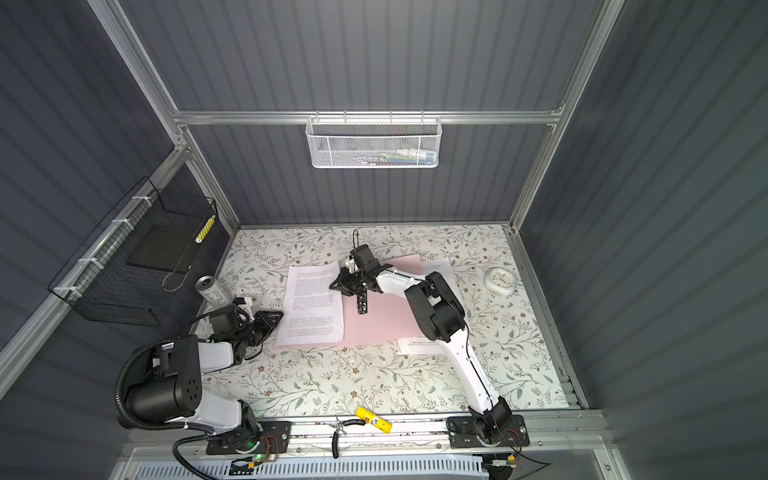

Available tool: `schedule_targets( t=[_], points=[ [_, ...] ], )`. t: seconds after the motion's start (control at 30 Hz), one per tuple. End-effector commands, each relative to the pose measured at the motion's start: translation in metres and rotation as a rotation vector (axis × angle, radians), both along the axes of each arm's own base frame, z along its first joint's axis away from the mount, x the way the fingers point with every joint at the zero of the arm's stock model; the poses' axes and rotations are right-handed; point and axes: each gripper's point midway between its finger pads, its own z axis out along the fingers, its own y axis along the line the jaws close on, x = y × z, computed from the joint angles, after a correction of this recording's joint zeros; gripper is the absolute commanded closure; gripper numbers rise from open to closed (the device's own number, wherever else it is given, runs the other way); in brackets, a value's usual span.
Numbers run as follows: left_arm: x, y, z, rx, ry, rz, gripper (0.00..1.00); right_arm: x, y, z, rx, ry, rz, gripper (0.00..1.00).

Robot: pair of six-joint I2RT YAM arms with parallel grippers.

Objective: Put the files into the folder
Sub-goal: 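Release the clip and withdraw the right gripper from the folder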

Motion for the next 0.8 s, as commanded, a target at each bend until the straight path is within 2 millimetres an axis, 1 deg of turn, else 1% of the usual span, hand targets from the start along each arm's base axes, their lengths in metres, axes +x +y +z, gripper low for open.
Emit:
schedule_targets(
  t=[0.0, 0.07, 0.1, 0.13, 0.23, 0.3, 0.37, 0.4, 0.43, 0.47, 0.5, 0.53, 0.57, 0.6, 0.63, 0.67, 0.7, 0.77],
  points=[
    [0.009, -0.001, 0.013, 0.0, -0.039, -0.016, 0.74, -0.004, -0.009, 0.029, -0.03, -0.088, 0.011, 0.65],
    [0.01, 0.0, 0.018, 0.004, -0.046, -0.013, 0.74, -0.009, -0.017, 0.04, -0.051, -0.112, 0.028, 0.6],
    [0.011, 0.001, 0.023, 0.011, -0.055, -0.009, 0.74, -0.013, -0.022, 0.049, -0.064, -0.131, 0.038, 0.58],
    [0.011, 0.002, 0.027, 0.017, -0.061, -0.006, 0.74, -0.016, -0.029, 0.054, -0.083, -0.144, 0.042, 0.57],
    [0.012, 0.006, 0.045, 0.044, -0.09, 0.013, 0.73, -0.026, -0.058, 0.083, -0.148, -0.242, 0.042, 0.54],
    [0.013, 0.007, 0.059, 0.053, -0.117, 0.025, 0.7, -0.034, -0.076, 0.111, -0.185, -0.356, 0.06, 0.5],
    [0.013, 0.008, 0.071, 0.059, -0.136, 0.039, 0.63, -0.044, -0.087, 0.137, -0.201, -0.475, 0.085, 0.43],
    [0.013, 0.01, 0.075, 0.061, -0.123, 0.062, 0.59, -0.051, -0.093, 0.145, -0.198, -0.533, 0.109, 0.4],
    [0.014, 0.01, 0.077, 0.061, -0.111, 0.078, 0.5, -0.056, -0.097, 0.152, -0.194, -0.583, 0.123, 0.37],
    [0.015, 0.008, 0.08, 0.06, -0.11, 0.079, 0.34, -0.059, -0.105, 0.157, -0.207, -0.65, 0.111, 0.35],
    [0.018, 0.002, 0.084, 0.068, -0.115, 0.062, 0.23, -0.059, -0.114, 0.16, -0.213, -0.691, 0.071, 0.36],
    [0.019, -0.003, 0.087, 0.086, -0.112, 0.047, 0.16, -0.059, -0.121, 0.162, -0.205, -0.713, 0.03, 0.37],
    [0.021, -0.009, 0.087, 0.12, -0.098, 0.039, 0.09, -0.055, -0.131, 0.161, -0.209, -0.702, -0.044, 0.35],
    [0.023, -0.014, 0.089, 0.167, -0.088, 0.043, 0.02, -0.05, -0.141, 0.155, -0.2, -0.644, -0.104, 0.33],
    [0.024, -0.019, 0.09, 0.202, -0.082, 0.043, 0.0, -0.047, -0.144, 0.15, -0.178, -0.583, -0.117, 0.32],
    [0.026, -0.025, 0.091, 0.235, -0.083, 0.047, 0.0, -0.045, -0.147, 0.141, -0.171, -0.486, -0.117, 0.3],
    [0.028, -0.027, 0.092, 0.253, -0.075, 0.07, 0.0, -0.046, -0.146, 0.129, -0.165, -0.368, -0.075, 0.28],
    [0.031, -0.033, 0.092, 0.27, -0.073, 0.068, 0.0, -0.048, -0.145, 0.105, -0.19, -0.236, -0.018, 0.26]
  ],
)
